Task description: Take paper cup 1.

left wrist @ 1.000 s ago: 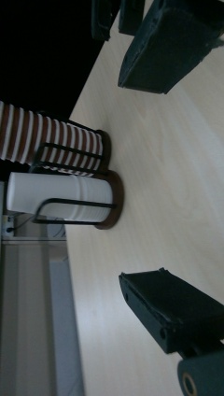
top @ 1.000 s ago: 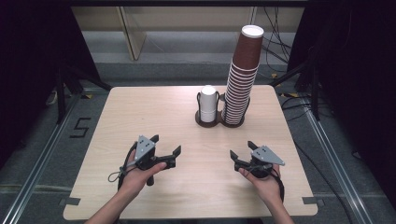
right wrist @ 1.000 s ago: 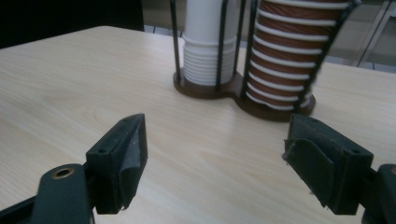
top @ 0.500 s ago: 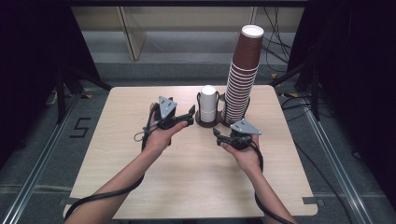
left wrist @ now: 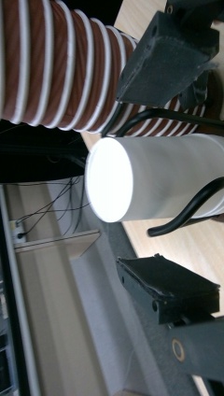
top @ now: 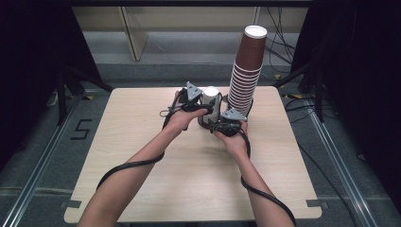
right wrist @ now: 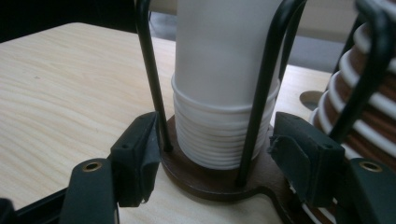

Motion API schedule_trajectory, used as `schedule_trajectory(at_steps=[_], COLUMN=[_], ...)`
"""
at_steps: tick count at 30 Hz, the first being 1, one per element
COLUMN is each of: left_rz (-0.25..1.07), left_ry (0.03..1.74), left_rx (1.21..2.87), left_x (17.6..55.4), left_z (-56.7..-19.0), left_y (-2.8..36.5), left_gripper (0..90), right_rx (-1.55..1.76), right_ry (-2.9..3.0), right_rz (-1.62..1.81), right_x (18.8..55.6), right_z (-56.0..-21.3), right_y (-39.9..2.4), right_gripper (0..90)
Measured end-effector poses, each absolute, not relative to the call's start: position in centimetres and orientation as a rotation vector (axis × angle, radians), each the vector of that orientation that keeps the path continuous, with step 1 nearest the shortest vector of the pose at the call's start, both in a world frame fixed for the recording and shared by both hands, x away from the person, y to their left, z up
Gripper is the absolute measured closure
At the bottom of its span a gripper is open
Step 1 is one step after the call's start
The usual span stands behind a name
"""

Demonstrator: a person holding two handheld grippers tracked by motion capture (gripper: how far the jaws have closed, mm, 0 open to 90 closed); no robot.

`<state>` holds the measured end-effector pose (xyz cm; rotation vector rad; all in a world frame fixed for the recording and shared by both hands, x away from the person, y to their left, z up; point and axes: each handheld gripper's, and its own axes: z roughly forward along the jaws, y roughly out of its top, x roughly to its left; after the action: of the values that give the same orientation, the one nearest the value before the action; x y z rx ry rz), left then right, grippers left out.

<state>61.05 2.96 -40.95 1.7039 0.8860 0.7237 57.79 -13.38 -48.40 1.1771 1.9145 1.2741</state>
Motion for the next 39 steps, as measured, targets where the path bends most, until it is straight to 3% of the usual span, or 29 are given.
schedule_trajectory(at_steps=[14,39], left_rz=[0.723,0.705], left_ry=[0.892,0.826], left_rx=[1.713,1.751], left_x=[63.0,64.2], left_z=[-41.9,-42.9], left_y=[2.1,1.0], left_gripper=[21.8,22.3], right_rx=[1.2,1.179], right_ry=[1.917,1.847], right_rz=[1.258,1.214], right_x=[59.5,60.3], right_z=[-48.5,-49.3], right_y=[-12.4,-11.6], right_gripper=[34.1,30.8])
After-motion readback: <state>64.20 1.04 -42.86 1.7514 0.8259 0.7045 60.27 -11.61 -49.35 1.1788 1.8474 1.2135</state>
